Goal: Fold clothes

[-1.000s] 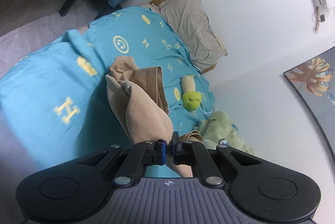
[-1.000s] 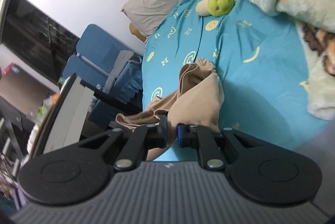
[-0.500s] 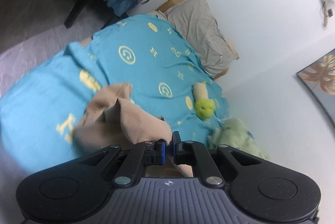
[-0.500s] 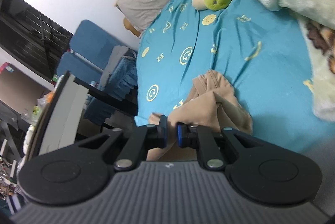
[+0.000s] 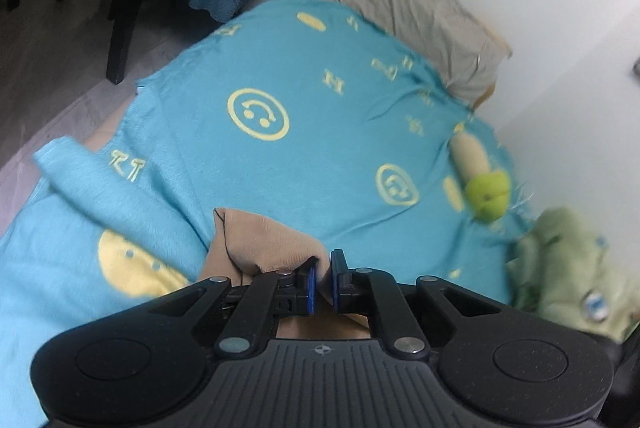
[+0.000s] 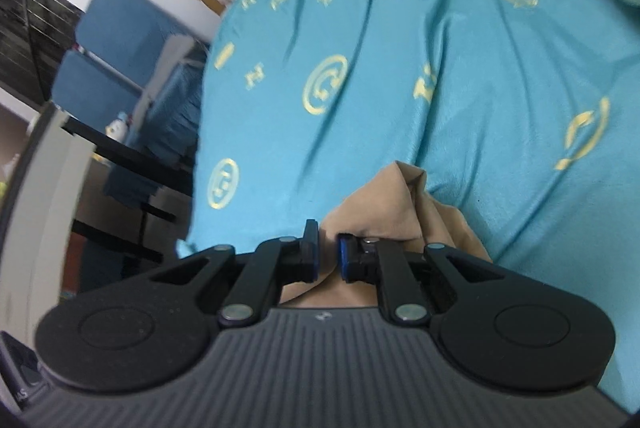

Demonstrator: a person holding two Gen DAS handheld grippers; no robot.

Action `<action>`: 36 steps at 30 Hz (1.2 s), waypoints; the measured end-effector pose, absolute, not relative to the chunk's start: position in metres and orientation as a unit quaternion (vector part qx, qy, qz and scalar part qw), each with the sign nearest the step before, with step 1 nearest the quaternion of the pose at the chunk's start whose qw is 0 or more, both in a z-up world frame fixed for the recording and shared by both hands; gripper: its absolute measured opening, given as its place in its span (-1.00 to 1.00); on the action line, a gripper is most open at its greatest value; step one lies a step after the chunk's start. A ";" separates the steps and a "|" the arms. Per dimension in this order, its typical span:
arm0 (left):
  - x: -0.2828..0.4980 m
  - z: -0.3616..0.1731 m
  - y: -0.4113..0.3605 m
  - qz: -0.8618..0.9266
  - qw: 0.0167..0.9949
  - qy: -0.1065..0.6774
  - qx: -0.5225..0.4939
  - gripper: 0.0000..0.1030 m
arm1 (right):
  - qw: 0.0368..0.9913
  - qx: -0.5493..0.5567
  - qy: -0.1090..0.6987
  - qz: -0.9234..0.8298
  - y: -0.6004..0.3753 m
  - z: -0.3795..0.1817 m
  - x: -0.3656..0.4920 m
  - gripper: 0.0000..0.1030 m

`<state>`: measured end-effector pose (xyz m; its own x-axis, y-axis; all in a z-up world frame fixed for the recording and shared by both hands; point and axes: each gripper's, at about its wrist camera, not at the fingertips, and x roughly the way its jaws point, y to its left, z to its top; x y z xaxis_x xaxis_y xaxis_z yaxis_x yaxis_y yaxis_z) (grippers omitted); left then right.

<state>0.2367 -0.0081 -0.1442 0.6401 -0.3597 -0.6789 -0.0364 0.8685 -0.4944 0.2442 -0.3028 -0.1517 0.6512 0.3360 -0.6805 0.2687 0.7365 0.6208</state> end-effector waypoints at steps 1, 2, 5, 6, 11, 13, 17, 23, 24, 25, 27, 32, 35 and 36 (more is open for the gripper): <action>0.238 -0.145 -0.009 -0.099 0.877 0.413 -0.225 -0.81 | 0.829 0.365 0.424 0.018 -0.303 -0.156 0.249 -0.73; 0.239 -0.145 -0.009 -0.105 0.880 0.411 -0.212 -0.79 | 0.824 0.371 0.427 0.016 -0.304 -0.158 0.252 -0.72; 0.241 -0.145 -0.008 -0.116 0.882 0.411 -0.200 -0.77 | 0.829 0.363 0.424 0.025 -0.303 -0.156 0.255 -0.72; 0.241 -0.144 -0.008 -0.119 0.882 0.411 -0.200 -0.76 | 0.832 0.357 0.424 0.027 -0.301 -0.157 0.254 -0.72; 0.232 -0.136 -0.021 -0.129 0.895 0.402 -0.145 -0.69 | 0.849 0.328 0.413 0.042 -0.297 -0.157 0.244 -0.71; 0.227 -0.130 -0.027 -0.133 0.902 0.393 -0.119 -0.55 | 0.857 0.315 0.404 0.049 -0.296 -0.150 0.240 -0.66; 0.218 -0.123 -0.035 -0.157 0.903 0.385 -0.109 0.10 | 0.878 0.286 0.378 0.069 -0.291 -0.133 0.227 0.46; 0.204 -0.115 -0.037 -0.159 0.920 0.351 -0.067 0.56 | 0.908 0.244 0.331 0.077 -0.289 -0.104 0.207 0.60; 0.205 -0.116 -0.038 -0.154 0.921 0.352 -0.061 0.57 | 0.910 0.239 0.329 0.078 -0.289 -0.104 0.207 0.60; 0.207 -0.120 -0.038 -0.149 0.920 0.357 -0.055 0.57 | 0.912 0.233 0.329 0.077 -0.290 -0.105 0.207 0.60; 0.214 -0.129 -0.038 -0.137 0.917 0.371 -0.043 0.57 | 0.914 0.215 0.335 0.081 -0.289 -0.112 0.212 0.60; 0.227 -0.150 -0.038 -0.128 0.907 0.400 -0.036 0.56 | 0.913 0.178 0.361 0.074 -0.281 -0.134 0.230 0.57; 0.222 -0.154 -0.038 -0.126 0.910 0.395 -0.021 0.54 | 0.910 0.176 0.369 0.067 -0.282 -0.142 0.228 0.48; 0.216 -0.151 -0.037 -0.125 0.911 0.392 -0.019 0.54 | 0.910 0.173 0.371 0.064 -0.283 -0.142 0.226 0.47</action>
<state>0.2162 -0.0370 -0.1506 0.6614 -0.2422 -0.7099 0.2128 0.9681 -0.1320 0.2258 -0.2828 -0.1422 0.7169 0.2448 -0.6528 0.0122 0.9318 0.3628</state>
